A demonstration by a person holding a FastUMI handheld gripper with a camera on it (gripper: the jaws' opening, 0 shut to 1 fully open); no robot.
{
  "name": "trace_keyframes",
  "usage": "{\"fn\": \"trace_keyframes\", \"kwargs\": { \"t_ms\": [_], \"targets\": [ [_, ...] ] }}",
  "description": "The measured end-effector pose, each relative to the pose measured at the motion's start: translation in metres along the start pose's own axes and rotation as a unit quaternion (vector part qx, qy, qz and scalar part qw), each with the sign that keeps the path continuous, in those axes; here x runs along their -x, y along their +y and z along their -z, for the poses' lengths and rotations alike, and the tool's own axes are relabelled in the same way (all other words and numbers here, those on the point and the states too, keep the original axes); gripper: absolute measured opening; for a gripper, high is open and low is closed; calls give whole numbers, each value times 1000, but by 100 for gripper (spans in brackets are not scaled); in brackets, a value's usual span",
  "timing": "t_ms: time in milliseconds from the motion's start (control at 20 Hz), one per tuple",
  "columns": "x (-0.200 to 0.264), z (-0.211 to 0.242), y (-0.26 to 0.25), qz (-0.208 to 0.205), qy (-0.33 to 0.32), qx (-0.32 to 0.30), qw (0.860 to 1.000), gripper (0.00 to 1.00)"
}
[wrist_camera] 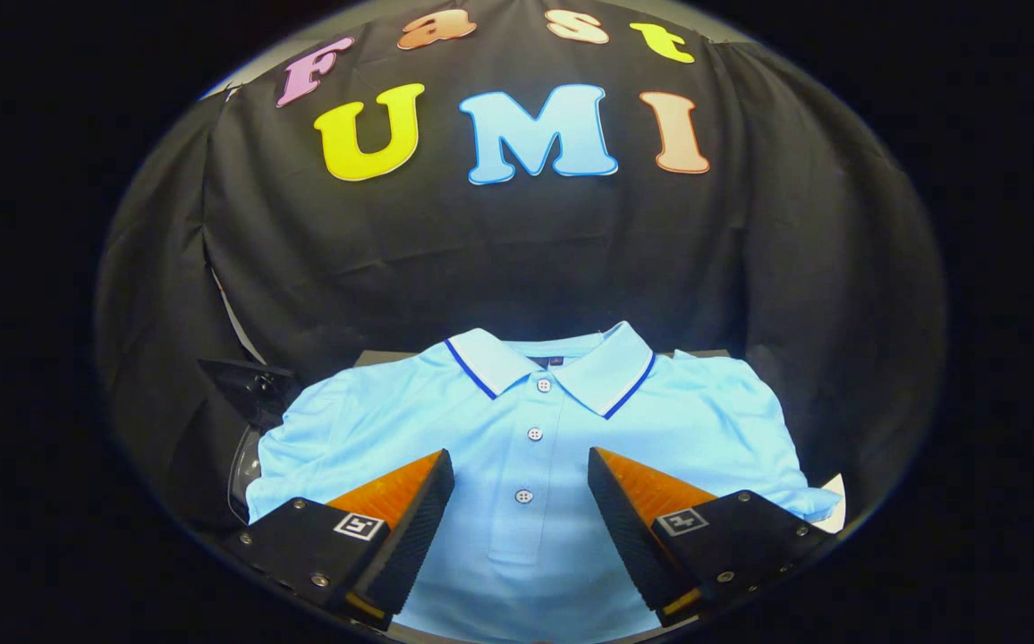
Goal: Put the clothes into the washing machine and then close the washing machine lid.
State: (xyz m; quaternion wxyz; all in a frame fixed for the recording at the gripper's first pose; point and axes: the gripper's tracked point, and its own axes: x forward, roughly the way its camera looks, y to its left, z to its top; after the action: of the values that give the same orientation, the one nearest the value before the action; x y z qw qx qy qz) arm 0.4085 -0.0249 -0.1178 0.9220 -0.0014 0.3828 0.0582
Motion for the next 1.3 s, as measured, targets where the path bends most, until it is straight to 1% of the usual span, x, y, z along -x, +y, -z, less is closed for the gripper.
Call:
{"fn": "trace_keyframes", "kwargs": {
  "t_ms": [150,250,400,500,550,600,750,800,850,900,950,1000,1100,1300],
  "targets": [
    [-3,10,0,3,24,16,1000,95],
    [-2,9,1,3,21,19,1000,95],
    [-2,6,3,-4,18,24,1000,93],
    [-3,7,4,-4,17,22,1000,85],
    [-3,11,3,-7,16,20,1000,73],
    [-3,10,2,-9,14,17,1000,66],
    [-2,6,5,-23,5,2,1000,30],
    [-3,5,5,-28,3,5,1000,18],
    [-1,5,5,-32,-1,7,999,12],
    [1,6,5,-36,-5,3,999,10],
    [1,5,6,-41,-10,-2,999,3],
    [1,3,7,-49,-19,-6,999,1],
    [1,0,9,-72,-29,-24,997,0],
    [13,-19,11,-124,-56,-82,987,0]
  ]
}}
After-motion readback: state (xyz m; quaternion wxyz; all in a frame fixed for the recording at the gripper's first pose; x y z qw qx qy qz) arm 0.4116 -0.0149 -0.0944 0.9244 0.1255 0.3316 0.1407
